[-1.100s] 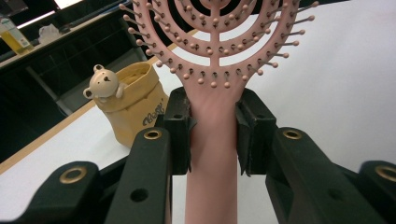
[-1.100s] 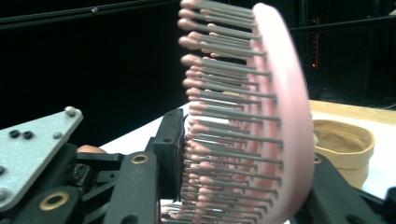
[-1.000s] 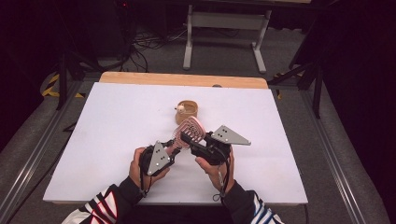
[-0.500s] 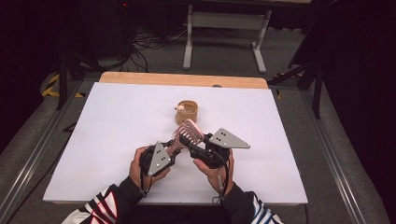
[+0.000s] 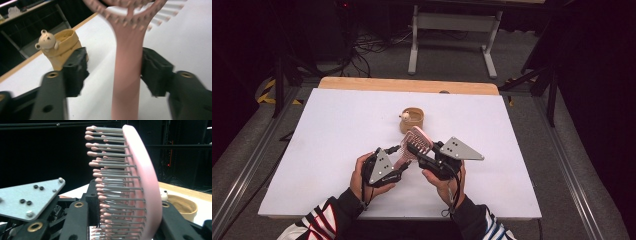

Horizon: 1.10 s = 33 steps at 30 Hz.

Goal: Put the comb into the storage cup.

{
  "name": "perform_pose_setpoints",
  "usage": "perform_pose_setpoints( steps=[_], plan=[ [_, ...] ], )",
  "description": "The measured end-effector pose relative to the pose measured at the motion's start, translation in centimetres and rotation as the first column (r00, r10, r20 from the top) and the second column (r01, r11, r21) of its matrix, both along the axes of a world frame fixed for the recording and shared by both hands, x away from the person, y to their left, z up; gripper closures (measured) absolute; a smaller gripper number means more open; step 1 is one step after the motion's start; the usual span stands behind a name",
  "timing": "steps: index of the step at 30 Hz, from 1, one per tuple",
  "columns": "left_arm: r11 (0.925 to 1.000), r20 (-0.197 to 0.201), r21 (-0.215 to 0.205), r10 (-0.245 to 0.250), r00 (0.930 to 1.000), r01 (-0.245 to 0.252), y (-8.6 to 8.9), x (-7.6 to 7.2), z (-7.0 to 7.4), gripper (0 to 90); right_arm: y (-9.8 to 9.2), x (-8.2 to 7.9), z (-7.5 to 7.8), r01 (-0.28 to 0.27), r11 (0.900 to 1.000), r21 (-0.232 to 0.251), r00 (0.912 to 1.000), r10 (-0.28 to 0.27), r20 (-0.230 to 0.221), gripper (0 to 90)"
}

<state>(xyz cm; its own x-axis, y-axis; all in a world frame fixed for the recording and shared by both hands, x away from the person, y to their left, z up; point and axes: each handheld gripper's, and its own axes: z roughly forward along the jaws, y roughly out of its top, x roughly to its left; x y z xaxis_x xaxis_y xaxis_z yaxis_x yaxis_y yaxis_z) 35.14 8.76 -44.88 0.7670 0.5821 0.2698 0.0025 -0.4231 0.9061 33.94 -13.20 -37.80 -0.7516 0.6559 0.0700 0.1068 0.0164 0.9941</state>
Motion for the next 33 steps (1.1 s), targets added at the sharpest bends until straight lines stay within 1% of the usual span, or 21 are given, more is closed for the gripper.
perform_pose_setpoints(
  steps=[1, 2, 3, 4, 6, 7, 8, 9, 10, 11, 13, 15, 16, 18, 22, 23, 26, 28, 31, 32, 33],
  plan=[
    [0.9999, -0.014, -0.001, -0.014, 0.9998, 0.014, 0.0, 0.1, 0.0, 36.0, -0.1, 0.0, 0.1, 0.002, 1.000, 0.001, 1.0000, -0.002, 0.004, 63.4],
    [0.9998, -0.016, -0.006, -0.016, 0.9997, 0.016, 0.1, 0.1, -0.1, 34.0, -0.3, 0.0, 0.2, 0.003, 1.000, 0.003, 1.0000, -0.003, 0.007, 63.4],
    [0.9993, -0.036, -0.022, -0.030, 0.9989, 0.029, 0.2, 0.3, -0.1, 32.5, -0.4, 0.0, 0.3, 0.009, 1.000, 0.002, 0.9999, -0.009, 0.009, 63.4],
    [0.9978, -0.058, -0.039, -0.055, 0.9968, 0.053, 0.3, 0.4, -0.1, 27.9, -0.7, 0.0, 0.4, 0.014, 1.000, 0.007, 0.9998, -0.014, 0.012, 63.5],
    [0.9965, -0.066, -0.056, -0.065, 0.9957, 0.061, 0.4, 0.5, -0.2, 24.5, -1.1, 0.1, 0.6, 0.027, 1.000, 0.010, 0.9994, -0.028, 0.022, 63.5],
    [0.9942, -0.087, -0.059, -0.095, 0.9917, 0.090, 0.5, 0.6, -0.1, 21.9, -1.2, 0.1, 0.7, 0.030, 1.000, 0.010, 0.9992, -0.030, 0.027, 63.4],
    [0.9942, -0.087, -0.059, -0.095, 0.9917, 0.090, 0.5, 0.6, -0.1, 20.3, -1.2, 0.1, 0.7, 0.030, 1.000, 0.010, 0.9992, -0.030, 0.027, 63.4],
    [0.9951, -0.079, -0.058, -0.084, 0.9933, 0.080, 0.6, 0.6, -0.1, 20.3, -1.5, 0.1, 0.8, 0.037, 0.999, 0.012, 0.9988, -0.037, 0.030, 63.5],
    [0.9942, -0.079, -0.068, -0.089, 0.9929, 0.084, 0.7, 0.6, -0.1, 18.3, -1.8, 0.1, 1.0, 0.048, 0.999, 0.014, 0.9981, -0.048, 0.037, 63.5],
    [0.9927, -0.086, -0.075, -0.101, 0.9912, 0.094, 0.8, 0.7, -0.1, 18.3, -1.8, 0.1, 1.0, 0.048, 0.999, 0.014, 0.9981, -0.048, 0.037, 63.5],
    [0.9937, -0.085, -0.075, -0.090, 0.9923, 0.083, 1.2, 0.8, 0.1, 16.3, -2.2, 0.0, 1.2, 0.060, 0.998, 0.010, 0.9967, -0.061, 0.054, 63.4],
    [0.9934, -0.090, -0.075, -0.093, 0.9916, 0.087, 1.4, 0.8, 0.1, 15.5, -2.3, 0.0, 1.3, 0.061, 0.998, 0.010, 0.9966, -0.061, 0.055, 63.5],
    [0.9941, -0.082, -0.069, -0.089, 0.9927, 0.083, 1.6, 0.8, 0.2, 15.2, -2.5, 0.0, 1.4, 0.069, 0.998, 0.010, 0.9960, -0.069, 0.056, 63.5],
    [0.9948, -0.078, -0.053, -0.090, 0.9929, 0.086, 1.9, 0.8, 0.3, 12.9, -2.7, 0.0, 1.5, 0.077, 0.997, 0.008, 0.9949, -0.078, 0.064, 63.4],
    [0.9961, -0.079, -0.040, -0.082, 0.9935, 0.079, 3.3, 0.9, 0.4, 11.8, -3.0, 0.0, 1.6, 0.080, 0.997, 0.006, 0.9944, -0.080, 0.069, 63.5],
    [0.9961, -0.078, -0.039, -0.082, 0.9936, 0.079, 3.6, 1.0, 0.4, 11.7, -3.1, 0.0, 1.7, 0.087, 0.996, 0.000, 0.9933, -0.087, 0.076, 63.5],
    [0.9960, -0.084, -0.050, -0.078, 0.9934, 0.074, 4.4, 1.1, 0.6, 11.5, -3.4, 0.0, 1.8, 0.095, 0.995, 0.000, 0.9919, -0.095, 0.084, 63.4],
    [0.9968, -0.071, -0.044, -0.070, 0.9950, 0.067, 4.8, 1.1, 0.6, 11.3, -3.6, -0.1, 1.9, 0.102, 0.995, 0.002, 0.9908, -0.102, 0.090, 63.5],
    [0.9965, -0.071, -0.054, -0.067, 0.9952, 0.063, 5.5, 0.9, 0.8, 10.9, -3.9, -0.1, 2.1, 0.111, 0.994, 0.007, 0.9889, -0.111, 0.099, 63.5],
    [0.9970, -0.071, -0.049, -0.064, 0.9954, 0.060, 5.8, 0.9, 0.8, 10.8, -4.0, -0.1, 2.1, 0.115, 0.993, 0.010, 0.9885, -0.115, 0.098, 63.5],
    [0.9970, -0.070, -0.049, -0.062, 0.9956, 0.059, 6.0, 0.9, 0.8, 10.6, -4.1, -0.1, 2.2, 0.116, 0.993, 0.003, 0.9878, -0.116, 0.104, 63.5]
  ],
)
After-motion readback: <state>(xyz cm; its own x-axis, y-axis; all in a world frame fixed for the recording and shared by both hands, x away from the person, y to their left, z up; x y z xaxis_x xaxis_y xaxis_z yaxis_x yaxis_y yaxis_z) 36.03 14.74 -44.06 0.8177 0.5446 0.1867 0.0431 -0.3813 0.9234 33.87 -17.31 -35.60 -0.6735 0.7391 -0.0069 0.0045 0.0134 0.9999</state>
